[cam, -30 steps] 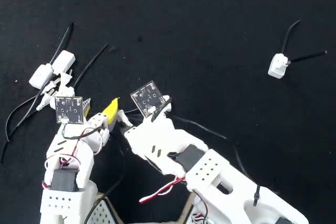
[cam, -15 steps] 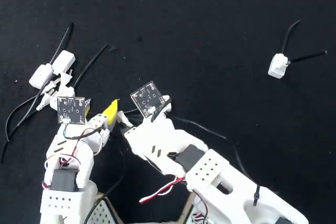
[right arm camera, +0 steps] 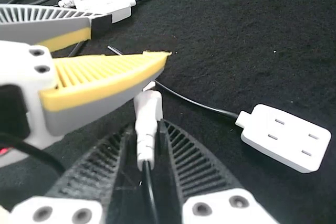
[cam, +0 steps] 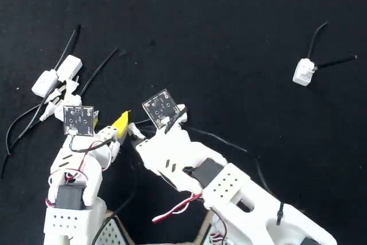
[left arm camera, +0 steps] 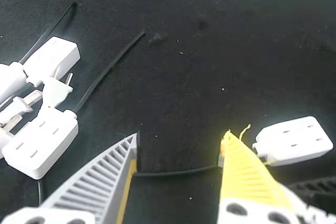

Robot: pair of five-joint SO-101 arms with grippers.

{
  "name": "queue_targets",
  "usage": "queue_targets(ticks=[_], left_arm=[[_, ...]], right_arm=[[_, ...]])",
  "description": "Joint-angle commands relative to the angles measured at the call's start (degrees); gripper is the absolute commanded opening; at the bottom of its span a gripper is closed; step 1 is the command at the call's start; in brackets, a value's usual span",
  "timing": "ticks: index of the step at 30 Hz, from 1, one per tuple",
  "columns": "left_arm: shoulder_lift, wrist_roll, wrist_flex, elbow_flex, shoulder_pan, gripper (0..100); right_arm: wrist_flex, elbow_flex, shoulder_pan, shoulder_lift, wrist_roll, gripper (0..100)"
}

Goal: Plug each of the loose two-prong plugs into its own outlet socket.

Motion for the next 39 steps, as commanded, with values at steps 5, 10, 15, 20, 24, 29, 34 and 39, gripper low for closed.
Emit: queue_targets(ticks=[5, 10, 15, 20, 24, 29, 34, 39], left_arm=[[0.18, -2.02, 0.62, -0.13, 1.01, 25], [0.09, -1.93, 0.53, -0.4, 0.57, 25], [0.09, -1.85, -0.88, -0.48, -1.63, 25], [0.09, 1.49, -1.93, -0.57, -5.93, 25], [0.09, 2.55, -1.67, -1.01, -5.93, 25], [0.09, 2.55, -1.41, -0.57, -5.67, 25], [0.09, 2.55, -1.32, -0.57, -5.67, 25], [0.09, 2.55, -1.32, -0.57, -5.67, 25]], right_arm=[[-2.46, -0.84, 2.11, -2.42, -0.35, 1.1], [-2.29, -0.57, 2.2, -2.33, 0.18, 1.1], [1.14, 0.22, 2.73, -1.98, 7.12, 1.1], [9.32, -2.42, 10.55, -1.98, 7.82, 1.1], [17.93, -9.01, 16.18, -1.89, 7.82, 1.1], [31.3, -21.41, 18.73, -1.8, 10.02, 1.1], [37.45, -29.67, 18.73, -1.36, 10.2, 1.1], [40.62, -36.26, 18.73, 8.04, 10.55, 1.1]])
